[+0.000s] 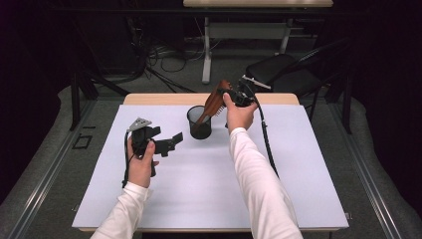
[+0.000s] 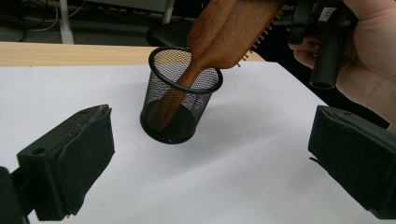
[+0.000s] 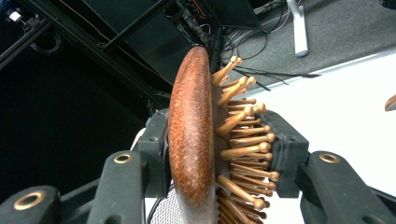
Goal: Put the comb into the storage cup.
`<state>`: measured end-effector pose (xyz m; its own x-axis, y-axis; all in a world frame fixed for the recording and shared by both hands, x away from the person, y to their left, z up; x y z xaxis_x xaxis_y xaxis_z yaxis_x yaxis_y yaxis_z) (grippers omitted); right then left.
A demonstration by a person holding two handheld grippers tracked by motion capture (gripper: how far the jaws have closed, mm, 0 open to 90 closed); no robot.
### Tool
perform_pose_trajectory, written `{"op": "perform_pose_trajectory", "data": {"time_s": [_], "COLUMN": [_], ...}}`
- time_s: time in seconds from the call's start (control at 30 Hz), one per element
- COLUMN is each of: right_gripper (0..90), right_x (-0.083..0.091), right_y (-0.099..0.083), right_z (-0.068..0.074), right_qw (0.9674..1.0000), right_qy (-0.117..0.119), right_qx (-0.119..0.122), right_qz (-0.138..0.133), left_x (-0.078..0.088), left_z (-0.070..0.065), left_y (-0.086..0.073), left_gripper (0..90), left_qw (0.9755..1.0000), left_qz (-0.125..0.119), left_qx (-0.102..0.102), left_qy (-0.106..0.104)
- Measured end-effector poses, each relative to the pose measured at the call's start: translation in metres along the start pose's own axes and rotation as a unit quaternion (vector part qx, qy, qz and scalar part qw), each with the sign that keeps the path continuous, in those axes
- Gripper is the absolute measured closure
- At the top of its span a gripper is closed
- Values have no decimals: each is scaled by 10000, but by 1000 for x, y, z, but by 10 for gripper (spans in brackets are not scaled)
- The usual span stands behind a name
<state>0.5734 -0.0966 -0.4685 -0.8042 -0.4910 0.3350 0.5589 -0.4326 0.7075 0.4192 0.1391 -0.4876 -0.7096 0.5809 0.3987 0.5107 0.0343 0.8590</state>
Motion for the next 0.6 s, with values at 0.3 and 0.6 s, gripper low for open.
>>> {"op": "perform_pose_trajectory", "data": {"time_s": [0.3, 0.6], "right_gripper": [482, 470], "right_x": [0, 1], "right_y": [0, -1], "right_z": [-1, -4], "right_qw": [9999, 9999], "right_qy": [27, 78], "right_qx": [116, 128], "right_qz": [13, 7], "left_x": [-1, -2], "left_z": [0, -1], "left_y": [-1, -1], "left_gripper": [4, 4], "left_qw": [10000, 10000], "left_qz": [7, 35], "left_qx": [3, -6], "left_qy": [-1, -2]}}
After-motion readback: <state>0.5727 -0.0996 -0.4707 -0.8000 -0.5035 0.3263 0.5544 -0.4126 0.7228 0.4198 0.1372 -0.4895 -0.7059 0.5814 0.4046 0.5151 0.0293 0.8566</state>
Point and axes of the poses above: each handheld gripper's, and its own axes: x roughly backward along the jaws, y roughly out of its top, z roughly to its left, the point moved 6 cm from there along -x, roughly forward along the jaws, and after that the axes turned 2 degrees about y, right-handed, at the moved point
